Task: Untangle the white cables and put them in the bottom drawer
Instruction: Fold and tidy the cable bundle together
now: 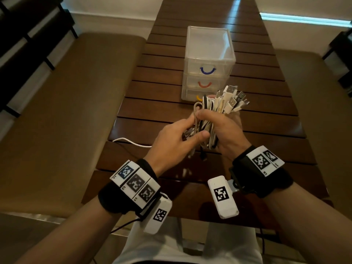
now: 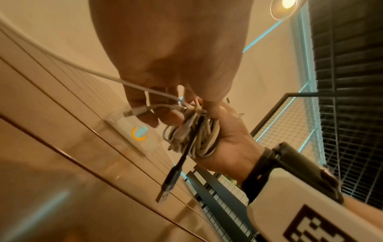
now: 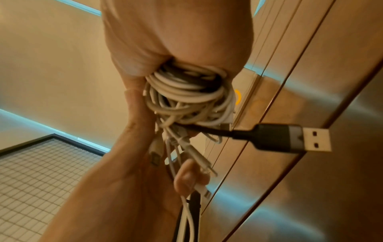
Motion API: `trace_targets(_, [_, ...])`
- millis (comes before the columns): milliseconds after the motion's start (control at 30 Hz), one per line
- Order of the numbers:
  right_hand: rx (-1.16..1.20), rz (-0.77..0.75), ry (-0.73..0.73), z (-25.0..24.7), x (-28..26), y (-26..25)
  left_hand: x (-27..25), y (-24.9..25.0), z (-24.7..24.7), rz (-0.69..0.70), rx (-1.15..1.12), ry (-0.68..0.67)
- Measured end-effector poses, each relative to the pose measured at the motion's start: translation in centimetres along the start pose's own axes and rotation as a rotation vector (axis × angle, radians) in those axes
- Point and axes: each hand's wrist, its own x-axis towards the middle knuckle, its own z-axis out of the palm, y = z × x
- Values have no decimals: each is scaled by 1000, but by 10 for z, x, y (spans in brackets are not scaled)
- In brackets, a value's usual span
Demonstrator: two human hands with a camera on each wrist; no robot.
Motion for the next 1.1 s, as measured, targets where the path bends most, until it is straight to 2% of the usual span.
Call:
trace_targets(133, [20,1,-96,-3,2,-4,4,10,-3,-11,317,-62])
trace_targets(267, [17,74,-204,-8,5,-9,11,11,-10,32,370,-125])
trace_targets(433, [28,71,-115,-11,1,-7,13,17,-9,154,495,-104])
trace_targets(533, [63,32,-44,-8,2,-7,13,16,-7,211,423,-38])
trace_targets(633, [139,31,6,0,8,-6,12,18,-5,188,362,90])
trace_targets(700, [204,116,22,4,12,-3,10,17,0,85,264,162])
trace_targets(800, [251,228,40,4,13,2,7,11,1,-146,89,162])
trace_targets(900, [221,213,58,2,9,4,6,10,-2,-188,160,65])
trace_targets(1033, [192,235,24,7,9,0,2,7,-9,-188,-335,-168])
trace_targets(1100, [201,267,-22,7,6,-3,1,3,-15,-255,-447,-271])
